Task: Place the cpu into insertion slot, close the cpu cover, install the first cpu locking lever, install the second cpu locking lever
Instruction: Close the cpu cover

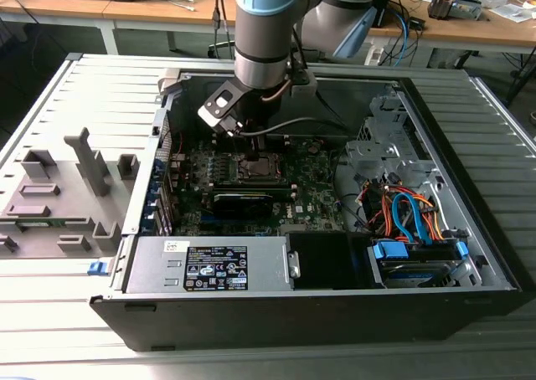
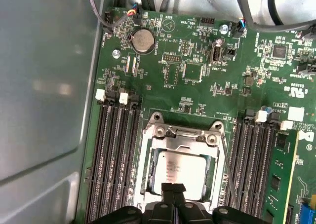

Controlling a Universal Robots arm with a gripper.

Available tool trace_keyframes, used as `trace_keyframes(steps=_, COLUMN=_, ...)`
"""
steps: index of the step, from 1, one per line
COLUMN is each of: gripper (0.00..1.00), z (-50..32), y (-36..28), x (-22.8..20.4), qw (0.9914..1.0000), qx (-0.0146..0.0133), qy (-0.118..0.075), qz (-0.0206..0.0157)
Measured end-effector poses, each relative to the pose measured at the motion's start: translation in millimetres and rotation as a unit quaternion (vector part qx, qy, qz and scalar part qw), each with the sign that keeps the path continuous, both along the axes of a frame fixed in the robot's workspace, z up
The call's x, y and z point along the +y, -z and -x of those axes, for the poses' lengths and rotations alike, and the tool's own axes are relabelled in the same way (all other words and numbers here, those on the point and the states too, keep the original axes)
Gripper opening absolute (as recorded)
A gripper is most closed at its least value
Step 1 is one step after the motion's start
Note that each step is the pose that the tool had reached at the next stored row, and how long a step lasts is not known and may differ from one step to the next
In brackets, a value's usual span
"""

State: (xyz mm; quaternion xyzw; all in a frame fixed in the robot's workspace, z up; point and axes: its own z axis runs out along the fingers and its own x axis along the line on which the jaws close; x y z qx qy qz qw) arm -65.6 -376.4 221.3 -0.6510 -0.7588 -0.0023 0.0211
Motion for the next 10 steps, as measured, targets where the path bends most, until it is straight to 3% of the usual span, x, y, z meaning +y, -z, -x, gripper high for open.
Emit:
trace_keyframes(steps=2, gripper=0.11, z=-6.0, y=-0.8, x=-0.1, qw=1.0, qx=0.0028, qy=0.0, qz=0.0001)
trace_keyframes(steps=7, gripper=0.11, z=-8.3, y=-4.2, x=0.0, qw=0.99999, qx=0.0032, qy=0.0, qz=0.0)
trace_keyframes(steps=10, gripper=0.11, z=-8.4, y=-9.9, x=0.0, qw=0.99999, qx=0.0032, qy=0.0, qz=0.0)
